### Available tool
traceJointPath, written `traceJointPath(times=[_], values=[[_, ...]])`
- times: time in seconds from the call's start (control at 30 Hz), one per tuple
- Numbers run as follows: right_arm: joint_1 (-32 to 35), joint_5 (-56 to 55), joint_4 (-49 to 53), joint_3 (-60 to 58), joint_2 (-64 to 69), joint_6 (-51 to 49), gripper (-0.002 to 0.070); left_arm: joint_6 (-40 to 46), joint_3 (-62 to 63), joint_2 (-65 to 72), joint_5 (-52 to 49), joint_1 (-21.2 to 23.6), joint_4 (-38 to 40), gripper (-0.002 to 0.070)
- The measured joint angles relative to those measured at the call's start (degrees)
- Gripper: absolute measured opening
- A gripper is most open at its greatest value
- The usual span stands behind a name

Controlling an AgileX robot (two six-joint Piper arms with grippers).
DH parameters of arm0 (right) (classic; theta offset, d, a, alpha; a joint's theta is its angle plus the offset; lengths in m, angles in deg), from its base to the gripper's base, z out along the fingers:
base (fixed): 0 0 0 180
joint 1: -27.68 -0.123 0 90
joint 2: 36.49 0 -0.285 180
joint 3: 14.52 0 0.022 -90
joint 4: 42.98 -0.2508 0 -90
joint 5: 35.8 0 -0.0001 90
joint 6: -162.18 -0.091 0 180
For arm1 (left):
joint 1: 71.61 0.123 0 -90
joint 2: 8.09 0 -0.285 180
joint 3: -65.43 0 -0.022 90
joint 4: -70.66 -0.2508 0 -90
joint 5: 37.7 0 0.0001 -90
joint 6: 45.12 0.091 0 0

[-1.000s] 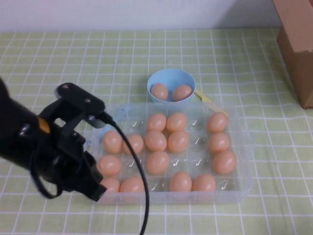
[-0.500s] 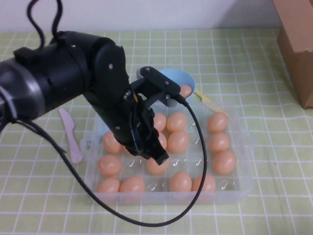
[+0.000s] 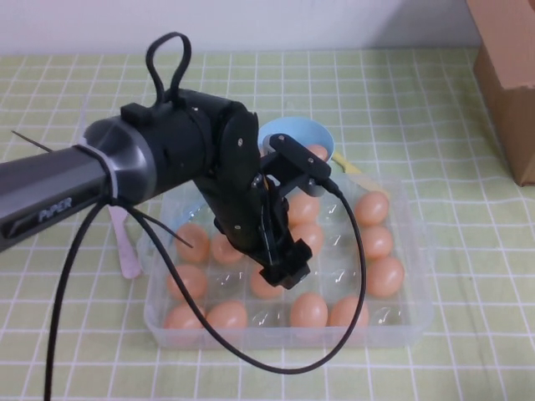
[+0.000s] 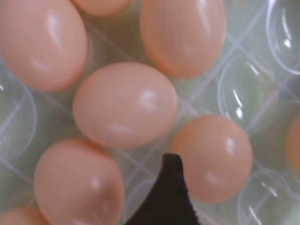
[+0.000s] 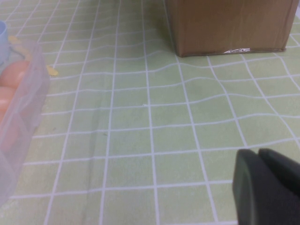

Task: Take an egg out of the egg box
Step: Pick up the egg from the plastic box

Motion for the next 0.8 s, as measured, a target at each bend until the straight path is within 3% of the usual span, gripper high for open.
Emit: traceJointPath(times=[0.5,0.8], values=[[0.0,0.0,0.0,0.0,0.0,0.0,-0.0019,0.11,0.09,4.6,2.44,2.09,-0.76,0.0545],[0.0,0.0,0.0,0.0,0.0,0.0,-0.0019,-0.24,0.09,6.61,2.72,2.08,2.07,0.0375]])
